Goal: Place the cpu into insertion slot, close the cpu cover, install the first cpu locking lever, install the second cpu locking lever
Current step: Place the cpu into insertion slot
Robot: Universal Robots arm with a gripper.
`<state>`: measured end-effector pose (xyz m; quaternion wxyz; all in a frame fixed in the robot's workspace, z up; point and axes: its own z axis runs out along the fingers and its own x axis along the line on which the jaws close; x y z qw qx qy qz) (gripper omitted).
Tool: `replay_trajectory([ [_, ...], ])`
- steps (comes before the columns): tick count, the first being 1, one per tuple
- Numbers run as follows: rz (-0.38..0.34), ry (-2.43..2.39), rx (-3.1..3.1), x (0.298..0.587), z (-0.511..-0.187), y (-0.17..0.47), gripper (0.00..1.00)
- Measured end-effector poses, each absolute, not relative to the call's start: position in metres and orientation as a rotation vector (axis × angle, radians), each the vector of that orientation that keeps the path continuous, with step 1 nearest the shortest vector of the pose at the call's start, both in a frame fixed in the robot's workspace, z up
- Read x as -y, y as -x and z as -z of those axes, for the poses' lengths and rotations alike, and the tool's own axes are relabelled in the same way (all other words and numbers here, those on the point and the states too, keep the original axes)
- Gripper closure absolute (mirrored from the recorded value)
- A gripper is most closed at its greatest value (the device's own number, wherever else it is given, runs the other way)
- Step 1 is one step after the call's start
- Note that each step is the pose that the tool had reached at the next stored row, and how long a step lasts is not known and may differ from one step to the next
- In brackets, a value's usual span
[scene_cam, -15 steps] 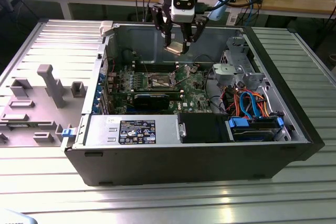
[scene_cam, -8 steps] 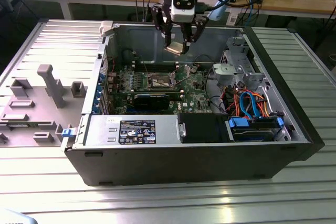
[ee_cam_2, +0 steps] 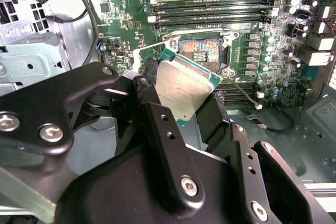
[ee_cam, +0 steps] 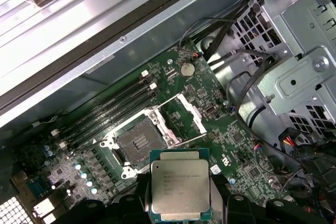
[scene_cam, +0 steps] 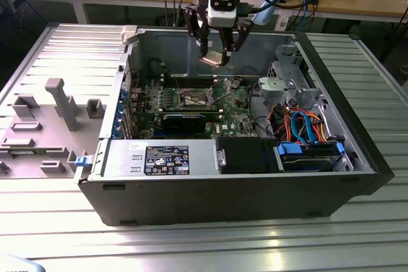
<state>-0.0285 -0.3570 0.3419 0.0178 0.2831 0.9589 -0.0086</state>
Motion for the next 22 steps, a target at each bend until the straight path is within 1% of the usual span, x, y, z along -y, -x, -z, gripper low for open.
replay_trajectory([
  [22, 0.048, -0.881, -2.974, 0.357, -0.3419, 0.0285, 0.45],
])
